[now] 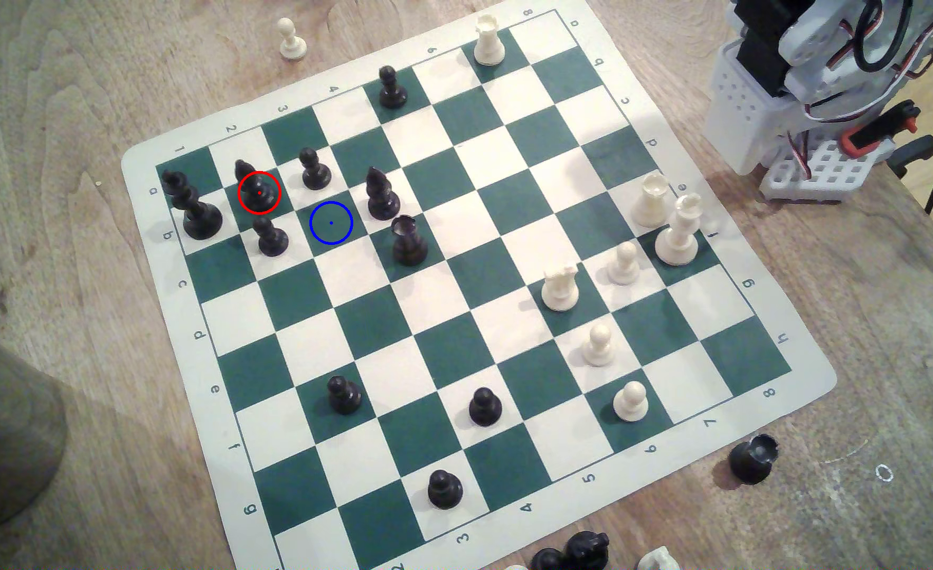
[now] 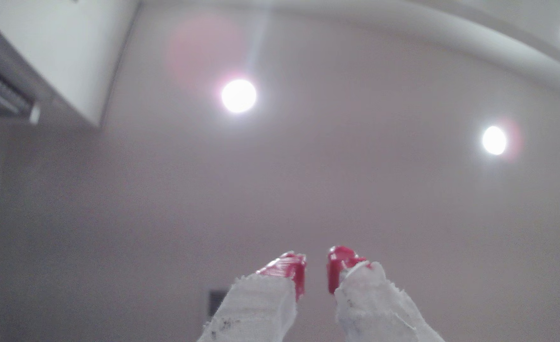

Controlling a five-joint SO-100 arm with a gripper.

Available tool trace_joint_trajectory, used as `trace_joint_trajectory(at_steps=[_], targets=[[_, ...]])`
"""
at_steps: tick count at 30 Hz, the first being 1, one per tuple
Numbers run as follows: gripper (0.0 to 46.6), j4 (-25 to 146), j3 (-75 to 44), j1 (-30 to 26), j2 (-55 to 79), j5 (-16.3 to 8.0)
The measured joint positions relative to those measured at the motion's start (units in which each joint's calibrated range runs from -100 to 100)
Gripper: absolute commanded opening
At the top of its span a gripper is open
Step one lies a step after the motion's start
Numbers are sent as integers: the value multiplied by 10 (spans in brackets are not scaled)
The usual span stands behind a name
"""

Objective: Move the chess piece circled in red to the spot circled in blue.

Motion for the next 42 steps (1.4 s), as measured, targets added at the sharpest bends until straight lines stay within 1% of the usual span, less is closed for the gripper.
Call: trace_joint_trajectory(at_steps=[5, 10, 14, 17, 20, 24, 25, 29, 30, 32, 33, 34, 35, 38, 39, 42], targets=[[60, -3, 0, 4, 0, 1], [60, 69, -5, 10, 0, 0], [60, 180, -39, 31, 1, -1], [60, 292, -79, 58, 1, -1], [60, 363, -108, 77, 1, -1], [60, 528, -156, 112, 1, -1], [60, 594, -170, 124, 1, -1], [60, 727, -201, 153, 0, -1], [60, 799, -213, 164, 0, 1], [59, 850, -220, 175, 1, -1], [42, 873, -225, 179, 1, -1], [10, 920, -236, 184, 1, -1], [2, 936, -239, 186, 1, -1], [2, 1006, -247, 187, 1, -3], [2, 1057, -251, 187, 1, -8], [2, 1126, -268, 178, 8, -17]])
